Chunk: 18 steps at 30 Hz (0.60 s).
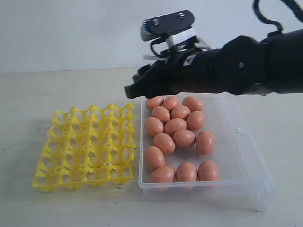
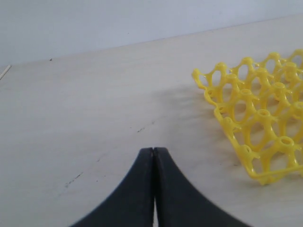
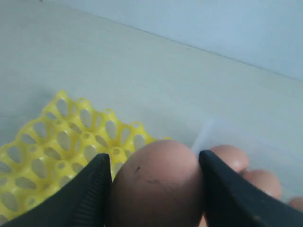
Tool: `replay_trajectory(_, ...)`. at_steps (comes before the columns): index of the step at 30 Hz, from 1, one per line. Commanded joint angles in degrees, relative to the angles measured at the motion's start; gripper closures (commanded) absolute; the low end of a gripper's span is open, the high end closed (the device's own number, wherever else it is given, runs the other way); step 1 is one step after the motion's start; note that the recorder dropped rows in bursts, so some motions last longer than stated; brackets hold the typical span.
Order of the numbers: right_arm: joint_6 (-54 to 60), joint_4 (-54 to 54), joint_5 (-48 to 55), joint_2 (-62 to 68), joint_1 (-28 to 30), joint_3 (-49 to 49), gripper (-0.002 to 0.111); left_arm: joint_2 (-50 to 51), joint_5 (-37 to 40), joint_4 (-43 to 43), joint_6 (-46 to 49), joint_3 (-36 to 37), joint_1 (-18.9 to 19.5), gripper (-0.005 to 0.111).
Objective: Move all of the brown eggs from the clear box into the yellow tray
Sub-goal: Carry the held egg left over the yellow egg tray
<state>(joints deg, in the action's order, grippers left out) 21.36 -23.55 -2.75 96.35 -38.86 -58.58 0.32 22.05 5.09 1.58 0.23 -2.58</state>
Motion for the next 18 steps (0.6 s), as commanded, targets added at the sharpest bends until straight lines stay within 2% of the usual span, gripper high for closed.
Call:
replay_trajectory(1, 0.7, 1.7, -4.4, 5.6, -4.8, -6.3, 0.108, -0.3, -0.4, 0.0, -0.3, -0.2, -0.3, 0.107)
replay_trajectory(5, -2.4, 2.2, -8.8, 11.9, -7.4, -11.4, 0.108, -0.3, -0.4, 0.0, -0.3, -0.2, -0.3, 0.107)
replay_trajectory(7, -6.6, 5.9, -10.8, 15.0, -7.8, -13.5, 0.108, -0.3, -0.4, 0.0, -0.3, -0.2, -0.3, 0.107)
replay_trajectory(10, -22.7, 18.6, -13.9, 18.8, -7.8, -16.5, 0.108, -0.3, -0.4, 0.0, -0.3, -0.2, -0.3, 0.107)
replay_trajectory(13, -37.9, 35.9, -20.1, 22.0, -7.7, -18.4, 0.108, -0.3, -0.4, 0.0, -0.3, -0.2, -0.3, 0.107)
replay_trajectory(15, -43.2, 43.5, -23.2, 24.3, -7.4, -19.9, 0.108, -0.3, -0.4, 0.0, -0.3, -0.2, -0.3, 0.107)
replay_trajectory(18, -45.9, 46.7, -23.2, 27.8, -7.2, -22.7, 0.108, -0.3, -0.4, 0.0, -0.3, -0.2, -0.3, 0.107)
